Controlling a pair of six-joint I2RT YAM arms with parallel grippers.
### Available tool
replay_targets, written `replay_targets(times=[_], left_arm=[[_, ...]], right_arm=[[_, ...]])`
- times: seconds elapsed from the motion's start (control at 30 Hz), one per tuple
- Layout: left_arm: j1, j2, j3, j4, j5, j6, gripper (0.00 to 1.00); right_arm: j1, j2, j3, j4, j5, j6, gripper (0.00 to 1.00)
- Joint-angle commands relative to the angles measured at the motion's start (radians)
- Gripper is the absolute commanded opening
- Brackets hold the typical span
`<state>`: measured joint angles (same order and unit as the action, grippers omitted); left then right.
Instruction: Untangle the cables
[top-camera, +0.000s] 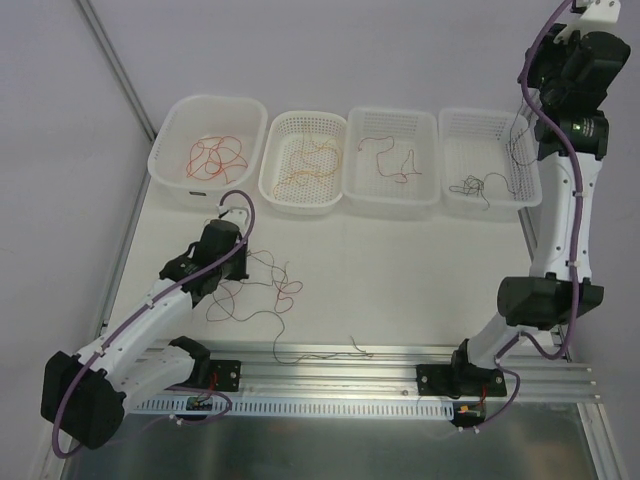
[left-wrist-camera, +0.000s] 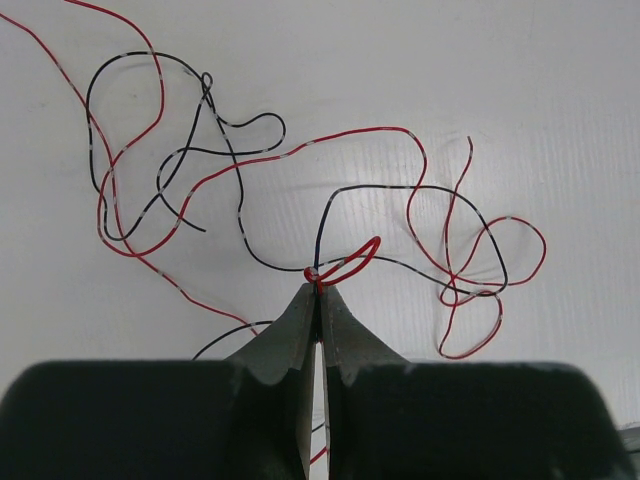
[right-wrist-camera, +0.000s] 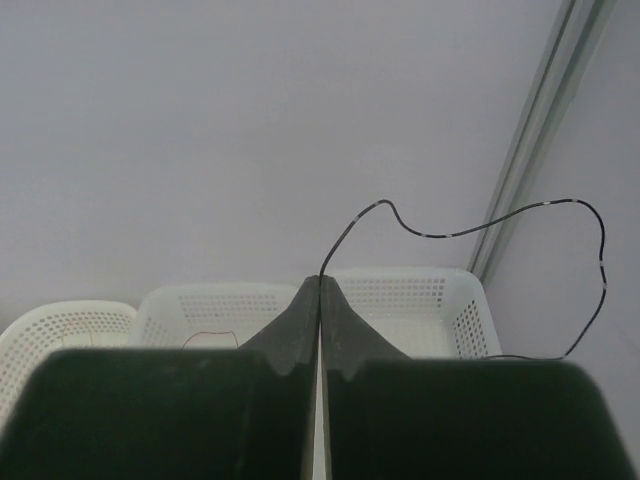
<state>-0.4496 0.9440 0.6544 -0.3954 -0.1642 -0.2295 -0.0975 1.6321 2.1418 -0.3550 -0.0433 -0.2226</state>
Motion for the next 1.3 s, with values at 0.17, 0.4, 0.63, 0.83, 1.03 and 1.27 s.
replay_targets(times=[0.17,0.4,0.63,0.83,1.03,1.27], left_arm=[[0.008,0.038,0.022,0.038,0.057,0.024,0.01],[0.009,0.048,0.017,0.047,0.083,0.030,0.01],[0.008,0.038,0.017,0.047,0.103,0.029,0.01],[0.008,0.029,0.025,0.055,0.161,0.018,0.02],[0.008,0.016,0.028,0.069,0.203,0.001,0.03],[0.002,0.032,0.045,0.108,0.348,-0.034,0.02]], right_arm=[[-0.103,0.258,-0.005,0.137,-0.141,0.066,0.01],[-0.137,0.385,-0.079,0.076,-0.191,0.091,0.06],[-0.140,0.220,-0.296,0.048,-0.095,0.088,0.70],[-0.124,-0.009,-0.422,-0.079,-0.119,0.161,0.84],[0.096,-0.251,-0.744,-0.145,-0.205,0.245,0.86],[0.494,-0.413,-1.150,0.066,-0.254,0.400,0.82]])
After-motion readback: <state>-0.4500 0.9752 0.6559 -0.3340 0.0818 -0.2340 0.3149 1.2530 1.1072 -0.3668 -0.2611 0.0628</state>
